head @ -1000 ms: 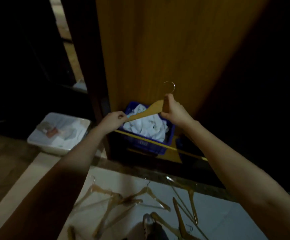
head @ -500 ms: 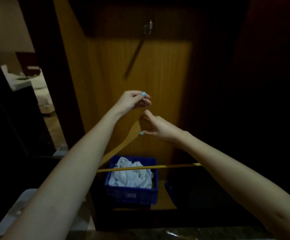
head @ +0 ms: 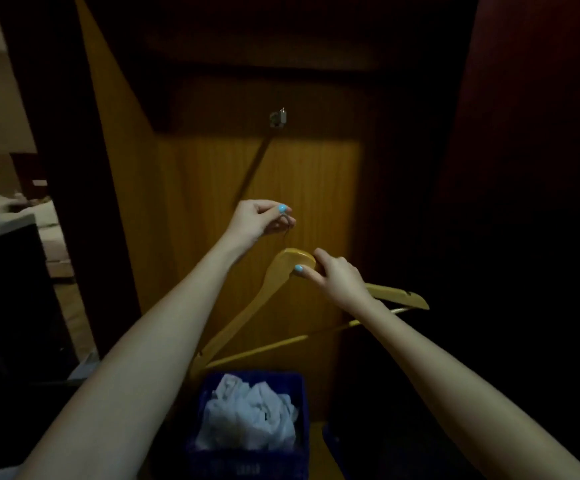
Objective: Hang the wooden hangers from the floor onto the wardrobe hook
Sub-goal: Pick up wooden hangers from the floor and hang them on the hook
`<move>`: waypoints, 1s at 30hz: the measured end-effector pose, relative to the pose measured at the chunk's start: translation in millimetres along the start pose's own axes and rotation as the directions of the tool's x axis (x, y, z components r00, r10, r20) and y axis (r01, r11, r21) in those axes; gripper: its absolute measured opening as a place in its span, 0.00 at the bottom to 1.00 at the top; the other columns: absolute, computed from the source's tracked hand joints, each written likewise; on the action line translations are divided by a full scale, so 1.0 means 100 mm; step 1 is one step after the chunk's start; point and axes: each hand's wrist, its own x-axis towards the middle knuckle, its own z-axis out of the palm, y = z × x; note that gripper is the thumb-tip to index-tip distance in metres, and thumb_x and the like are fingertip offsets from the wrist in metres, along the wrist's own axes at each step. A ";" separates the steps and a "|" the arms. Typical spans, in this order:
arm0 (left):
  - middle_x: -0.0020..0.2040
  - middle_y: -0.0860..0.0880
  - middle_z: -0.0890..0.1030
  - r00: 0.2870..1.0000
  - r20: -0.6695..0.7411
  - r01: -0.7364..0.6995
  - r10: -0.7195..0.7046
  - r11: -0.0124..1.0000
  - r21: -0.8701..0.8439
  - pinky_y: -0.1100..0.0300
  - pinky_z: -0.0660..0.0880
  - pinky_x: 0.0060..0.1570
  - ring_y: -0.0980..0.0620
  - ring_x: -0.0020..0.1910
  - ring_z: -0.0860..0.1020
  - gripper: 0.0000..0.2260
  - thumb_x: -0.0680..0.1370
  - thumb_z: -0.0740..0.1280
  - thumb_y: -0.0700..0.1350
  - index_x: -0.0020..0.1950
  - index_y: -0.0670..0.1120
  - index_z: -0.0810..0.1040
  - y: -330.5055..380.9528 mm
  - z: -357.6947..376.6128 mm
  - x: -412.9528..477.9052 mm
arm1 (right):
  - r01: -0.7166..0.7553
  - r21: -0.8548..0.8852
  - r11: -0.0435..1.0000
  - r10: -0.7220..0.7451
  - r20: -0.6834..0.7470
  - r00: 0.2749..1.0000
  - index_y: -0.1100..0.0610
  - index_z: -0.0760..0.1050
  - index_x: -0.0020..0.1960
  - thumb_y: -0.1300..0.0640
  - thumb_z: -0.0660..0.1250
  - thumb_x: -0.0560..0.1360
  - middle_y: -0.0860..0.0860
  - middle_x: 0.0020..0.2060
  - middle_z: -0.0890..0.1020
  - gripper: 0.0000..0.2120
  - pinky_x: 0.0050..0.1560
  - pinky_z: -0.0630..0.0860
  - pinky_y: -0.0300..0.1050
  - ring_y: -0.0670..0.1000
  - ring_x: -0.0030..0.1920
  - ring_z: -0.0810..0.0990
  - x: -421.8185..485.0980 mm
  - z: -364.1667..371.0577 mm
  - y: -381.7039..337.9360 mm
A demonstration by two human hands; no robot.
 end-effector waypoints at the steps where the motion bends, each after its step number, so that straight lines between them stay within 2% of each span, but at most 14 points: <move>1: 0.48 0.43 0.84 1.000 0.000 -0.022 0.022 1.000 0.011 0.58 0.79 0.53 0.48 0.50 0.83 0.08 0.80 0.62 0.41 0.56 0.42 0.79 0.04 0.00 0.11 | -0.010 0.039 0.999 0.011 -0.030 0.999 0.54 0.70 0.54 0.40 0.62 0.76 0.49 0.38 0.80 0.17 0.33 0.75 0.40 0.48 0.35 0.80 0.12 0.01 0.03; 4: 0.54 0.45 0.81 0.997 0.009 -0.077 0.077 0.987 0.139 0.61 0.78 0.52 0.53 0.50 0.81 0.16 0.80 0.62 0.44 0.67 0.44 0.70 0.07 -0.04 0.59 | -0.028 0.132 0.991 0.042 -0.102 0.994 0.52 0.68 0.50 0.40 0.63 0.75 0.48 0.37 0.80 0.17 0.31 0.77 0.41 0.47 0.34 0.80 0.62 -0.01 0.12; 6: 0.57 0.47 0.78 0.996 -0.028 -0.074 0.084 0.964 0.257 0.56 0.77 0.55 0.52 0.52 0.80 0.22 0.79 0.63 0.47 0.72 0.47 0.64 0.01 -0.13 0.93 | -0.040 0.223 0.974 0.075 -0.151 0.986 0.53 0.69 0.49 0.40 0.65 0.75 0.49 0.37 0.80 0.16 0.31 0.79 0.45 0.48 0.32 0.80 1.01 -0.06 0.22; 8: 0.56 0.50 0.77 0.996 -0.038 -0.057 0.079 0.915 0.399 0.50 0.75 0.59 0.50 0.55 0.78 0.25 0.78 0.64 0.50 0.73 0.49 0.62 -0.10 -0.23 1.23 | -0.048 0.363 0.931 0.131 -0.207 0.970 0.55 0.71 0.49 0.42 0.66 0.75 0.51 0.38 0.82 0.16 0.32 0.81 0.45 0.49 0.32 0.82 1.41 -0.12 0.36; 10: 0.56 0.53 0.77 0.998 -0.032 -0.019 0.048 0.801 0.598 0.51 0.76 0.53 0.51 0.54 0.78 0.25 0.78 0.64 0.54 0.73 0.52 0.62 -0.24 -0.34 1.46 | -0.053 0.438 0.897 0.185 -0.266 0.946 0.57 0.73 0.50 0.44 0.67 0.75 0.52 0.38 0.83 0.16 0.34 0.82 0.46 0.49 0.32 0.83 1.84 -0.17 0.51; 12: 0.56 0.53 0.78 0.995 -0.072 0.018 0.070 0.588 0.809 0.56 0.74 0.42 0.53 0.48 0.77 0.23 0.78 0.62 0.57 0.71 0.52 0.64 -0.42 -0.47 1.67 | -0.059 0.446 0.893 0.212 -0.302 0.929 0.59 0.73 0.51 0.43 0.66 0.75 0.52 0.38 0.82 0.18 0.37 0.83 0.47 0.48 0.34 0.83 2.26 -0.22 0.63; 13: 0.55 0.53 0.78 0.991 -0.093 0.034 0.091 0.507 0.861 0.58 0.72 0.40 0.54 0.46 0.76 0.22 0.78 0.61 0.57 0.70 0.52 0.66 -0.50 -0.53 1.76 | -0.058 0.445 0.893 0.209 -0.298 0.931 0.59 0.73 0.53 0.43 0.66 0.75 0.52 0.38 0.82 0.19 0.38 0.83 0.48 0.49 0.34 0.83 2.47 -0.23 0.69; 18: 0.47 0.55 0.75 0.984 -0.075 0.010 0.161 0.370 0.929 0.63 0.67 0.35 0.57 0.39 0.73 0.12 0.79 0.63 0.50 0.62 0.50 0.71 -0.86 -0.73 2.38 | -0.042 0.371 0.928 0.137 -0.234 0.962 0.59 0.73 0.59 0.45 0.64 0.77 0.52 0.41 0.82 0.19 0.43 0.83 0.49 0.50 0.38 0.83 3.43 -0.11 0.88; 21: 0.48 0.53 0.77 0.985 -0.085 0.034 0.148 0.320 0.947 0.60 0.72 0.37 0.53 0.40 0.75 0.11 0.79 0.63 0.50 0.59 0.50 0.70 -1.03 -0.85 2.75 | -0.010 0.253 0.968 0.075 -0.250 0.965 0.59 0.74 0.56 0.45 0.63 0.77 0.52 0.43 0.81 0.18 0.44 0.82 0.49 0.51 0.40 0.81 3.93 0.06 0.94; 24: 0.49 0.51 0.77 0.976 -0.133 0.074 0.170 0.313 0.947 0.57 0.74 0.39 0.50 0.43 0.77 0.11 0.79 0.63 0.50 0.59 0.49 0.70 -1.17 -0.96 3.07 | -0.001 0.228 0.974 0.069 -0.287 0.955 0.59 0.72 0.60 0.46 0.64 0.77 0.53 0.49 0.81 0.19 0.44 0.80 0.46 0.51 0.44 0.81 4.33 0.16 0.94; 26: 0.46 0.52 0.75 0.969 -0.151 0.083 0.198 0.314 0.946 0.59 0.71 0.37 0.52 0.40 0.74 0.09 0.79 0.62 0.50 0.57 0.49 0.71 -1.25 -1.02 3.25 | 0.009 0.204 0.979 0.055 -0.308 0.950 0.56 0.68 0.66 0.48 0.63 0.78 0.53 0.54 0.80 0.20 0.46 0.79 0.46 0.51 0.49 0.81 4.52 0.23 0.95; 30: 0.46 0.53 0.75 0.959 -0.189 0.102 0.210 0.368 0.924 0.61 0.69 0.38 0.54 0.40 0.72 0.08 0.80 0.62 0.48 0.58 0.48 0.73 -1.42 -1.14 3.53 | 0.064 0.075 0.995 -0.031 -0.378 0.925 0.51 0.67 0.67 0.48 0.61 0.79 0.53 0.55 0.80 0.18 0.44 0.72 0.44 0.54 0.53 0.79 4.76 0.38 1.03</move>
